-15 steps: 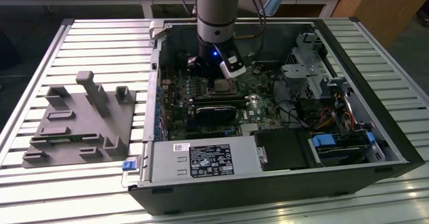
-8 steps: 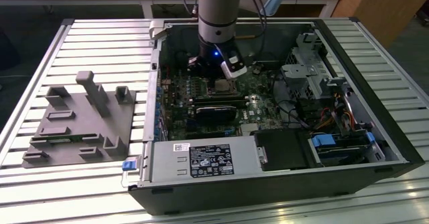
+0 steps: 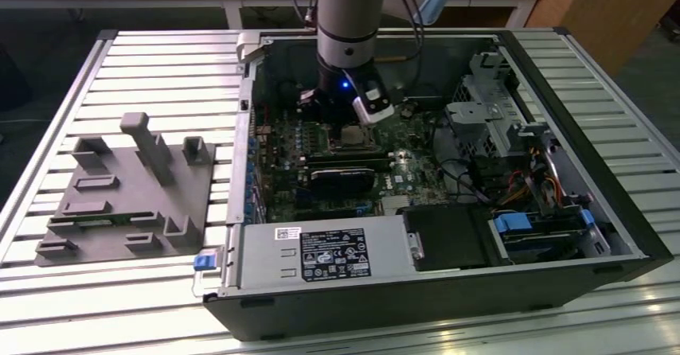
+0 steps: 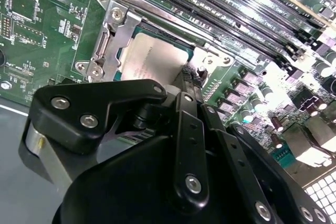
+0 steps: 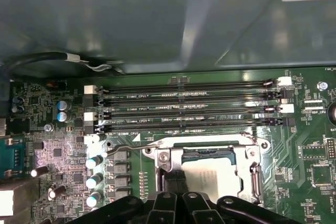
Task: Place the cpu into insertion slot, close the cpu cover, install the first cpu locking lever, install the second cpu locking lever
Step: 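Close the cpu cover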
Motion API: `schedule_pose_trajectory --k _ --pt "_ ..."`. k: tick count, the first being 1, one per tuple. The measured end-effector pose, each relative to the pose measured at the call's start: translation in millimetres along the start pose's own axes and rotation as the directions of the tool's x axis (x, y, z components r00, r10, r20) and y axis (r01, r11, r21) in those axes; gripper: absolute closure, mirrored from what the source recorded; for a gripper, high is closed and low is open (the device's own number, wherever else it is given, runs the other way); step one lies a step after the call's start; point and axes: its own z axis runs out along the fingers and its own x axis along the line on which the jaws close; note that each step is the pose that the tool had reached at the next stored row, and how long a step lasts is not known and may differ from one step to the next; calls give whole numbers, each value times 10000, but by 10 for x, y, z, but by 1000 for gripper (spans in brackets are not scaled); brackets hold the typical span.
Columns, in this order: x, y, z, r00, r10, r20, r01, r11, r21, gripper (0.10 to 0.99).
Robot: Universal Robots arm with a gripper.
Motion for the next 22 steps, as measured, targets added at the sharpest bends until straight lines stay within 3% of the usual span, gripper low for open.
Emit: schedule_pose_trajectory --k 11,14,16,20,22 --pt "-9 7 -63 10000 -3 1 3 10000 -2 980" --pt "-8 6 -63 9995 -325 -30 325 9995 27 980" --pt "-6 6 -62 9985 -551 -51 551 9984 92 980" --pt "20 4 -57 9980 -622 -55 624 9973 395 980" --pt "25 3 -53 9980 -626 -57 628 9972 416 980"
